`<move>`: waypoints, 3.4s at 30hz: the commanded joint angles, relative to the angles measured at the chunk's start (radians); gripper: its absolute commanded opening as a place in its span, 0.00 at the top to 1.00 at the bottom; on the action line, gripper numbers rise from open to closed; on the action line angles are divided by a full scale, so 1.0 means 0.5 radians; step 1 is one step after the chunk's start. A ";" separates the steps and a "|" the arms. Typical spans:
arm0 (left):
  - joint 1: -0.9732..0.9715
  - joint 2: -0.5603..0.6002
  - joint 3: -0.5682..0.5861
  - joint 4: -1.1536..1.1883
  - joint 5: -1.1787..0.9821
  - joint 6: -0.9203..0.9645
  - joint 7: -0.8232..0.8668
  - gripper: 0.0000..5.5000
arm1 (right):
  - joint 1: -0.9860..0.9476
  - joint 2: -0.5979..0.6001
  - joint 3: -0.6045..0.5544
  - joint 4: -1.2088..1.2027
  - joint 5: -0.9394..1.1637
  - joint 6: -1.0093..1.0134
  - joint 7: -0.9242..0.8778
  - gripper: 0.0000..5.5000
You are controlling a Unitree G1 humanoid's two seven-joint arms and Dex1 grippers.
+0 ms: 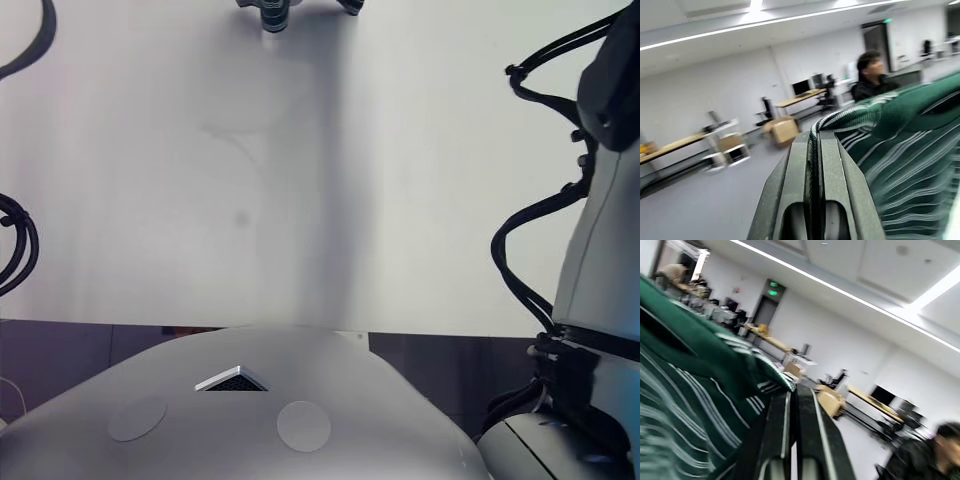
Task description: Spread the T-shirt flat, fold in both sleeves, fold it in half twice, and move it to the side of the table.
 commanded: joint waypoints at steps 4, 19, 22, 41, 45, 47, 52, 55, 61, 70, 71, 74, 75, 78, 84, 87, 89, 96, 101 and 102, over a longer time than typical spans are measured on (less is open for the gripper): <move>1.057 1.279 -1.108 -2.326 -1.455 1.286 -1.598 1.00 | 1.052 -0.912 0.469 -2.052 1.259 1.134 1.576 1.00; 3.472 1.559 -1.423 -3.786 -0.230 0.874 -0.909 0.90 | 3.598 -0.896 0.934 -3.763 0.218 1.234 0.786 0.95; 3.584 1.525 -1.420 -3.893 -0.123 0.980 -0.780 0.80 | 3.777 -0.930 0.944 -3.911 0.135 1.310 0.642 0.83; 2.119 0.162 -1.358 -1.797 -0.003 0.563 -0.144 1.00 | 1.989 0.519 0.996 -1.488 0.317 1.111 -0.212 1.00; 1.766 -0.190 -1.351 -0.855 0.203 0.182 0.222 1.00 | 1.807 0.454 1.114 -0.729 -0.066 0.739 -0.566 1.00; 1.573 -0.327 -1.290 -0.498 0.251 0.046 0.479 1.00 | 1.685 0.465 1.078 -0.406 -0.137 0.613 -0.839 1.00; 1.287 -0.380 -0.781 -0.242 -0.055 -0.223 0.784 1.00 | 1.408 0.556 0.793 -0.228 -0.044 -0.068 -1.224 1.00; 1.422 -0.188 -0.388 -0.550 -0.384 -0.062 0.524 0.96 | 1.580 0.563 0.573 -0.750 0.218 -0.329 -0.919 1.00; 2.764 0.371 -0.182 -2.436 -1.023 1.482 0.159 0.79 | 2.643 0.387 0.233 -2.517 0.485 0.382 -1.011 1.00; 3.105 0.144 -0.246 -2.599 -1.043 1.832 0.317 0.74 | 2.756 0.445 0.305 -2.722 0.313 0.811 -1.011 1.00; 3.080 0.106 -0.265 -2.523 -1.000 1.789 0.346 0.74 | 2.753 0.449 0.314 -2.712 0.298 0.817 -1.009 1.00; 2.991 0.007 -0.323 -2.360 -0.902 1.663 0.415 0.74 | 2.760 0.459 0.338 -2.707 0.254 0.823 -0.986 1.00; 2.964 -0.015 -0.336 -2.327 -0.885 1.635 0.420 0.74 | 2.757 0.459 0.348 -2.693 0.240 0.815 -0.980 1.00; 2.912 -0.053 -0.363 -2.248 -0.860 1.571 0.417 0.74 | 2.737 0.472 0.365 -2.660 0.202 0.796 -0.968 1.00; 2.871 -0.117 -0.331 -2.174 -0.865 1.445 0.386 0.93 | 2.721 0.487 0.359 -2.604 0.170 0.760 -0.965 1.00; 2.881 -0.129 -0.242 -2.151 -0.906 1.344 0.362 0.99 | 2.721 0.490 0.348 -2.590 0.151 0.752 -0.967 1.00; 2.930 -0.095 -0.188 -2.150 -0.908 1.307 0.345 0.99 | 2.727 0.479 0.344 -2.585 0.137 0.753 -0.955 1.00; 3.288 0.147 0.027 -2.444 -0.959 1.410 0.274 0.99 | 2.882 0.313 0.331 -2.656 0.119 0.828 -0.797 1.00; 3.265 0.146 0.022 -2.682 -0.961 1.291 0.244 0.99 | 2.926 0.261 0.377 -2.681 0.107 0.915 -0.694 1.00; 3.245 0.146 -0.028 -2.785 -0.950 1.252 0.217 0.99 | 2.924 0.256 0.373 -2.670 0.099 0.934 -0.695 1.00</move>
